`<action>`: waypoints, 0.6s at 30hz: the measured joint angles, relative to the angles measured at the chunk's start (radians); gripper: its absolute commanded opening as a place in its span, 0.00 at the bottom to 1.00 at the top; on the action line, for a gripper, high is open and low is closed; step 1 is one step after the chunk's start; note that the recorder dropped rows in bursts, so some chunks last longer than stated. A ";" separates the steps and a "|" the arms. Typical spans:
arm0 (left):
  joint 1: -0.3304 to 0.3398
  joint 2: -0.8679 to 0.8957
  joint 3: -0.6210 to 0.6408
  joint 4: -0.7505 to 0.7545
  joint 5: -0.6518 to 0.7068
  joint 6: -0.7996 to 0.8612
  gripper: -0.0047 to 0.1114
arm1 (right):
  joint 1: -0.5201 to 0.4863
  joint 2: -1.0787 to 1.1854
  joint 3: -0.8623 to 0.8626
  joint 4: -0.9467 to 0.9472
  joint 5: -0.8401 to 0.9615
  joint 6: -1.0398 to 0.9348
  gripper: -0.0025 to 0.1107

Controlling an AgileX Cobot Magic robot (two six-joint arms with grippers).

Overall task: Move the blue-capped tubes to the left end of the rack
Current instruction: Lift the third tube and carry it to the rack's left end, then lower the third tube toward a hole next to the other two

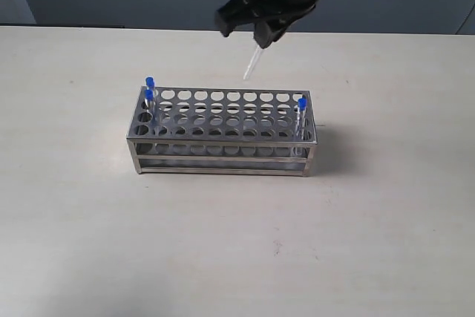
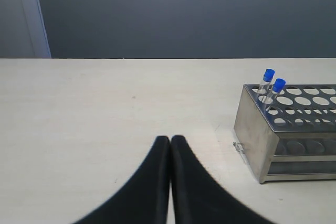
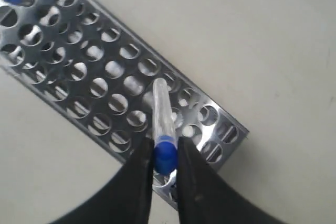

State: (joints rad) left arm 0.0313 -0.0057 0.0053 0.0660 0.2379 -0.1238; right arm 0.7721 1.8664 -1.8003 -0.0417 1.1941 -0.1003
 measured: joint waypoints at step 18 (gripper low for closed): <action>0.000 0.000 0.000 0.000 0.000 0.000 0.05 | 0.167 0.085 -0.117 -0.007 -0.075 -0.158 0.02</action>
State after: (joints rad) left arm 0.0313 -0.0057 0.0053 0.0660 0.2379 -0.1238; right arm 0.9394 1.9513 -1.9170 -0.0491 1.1189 -0.2580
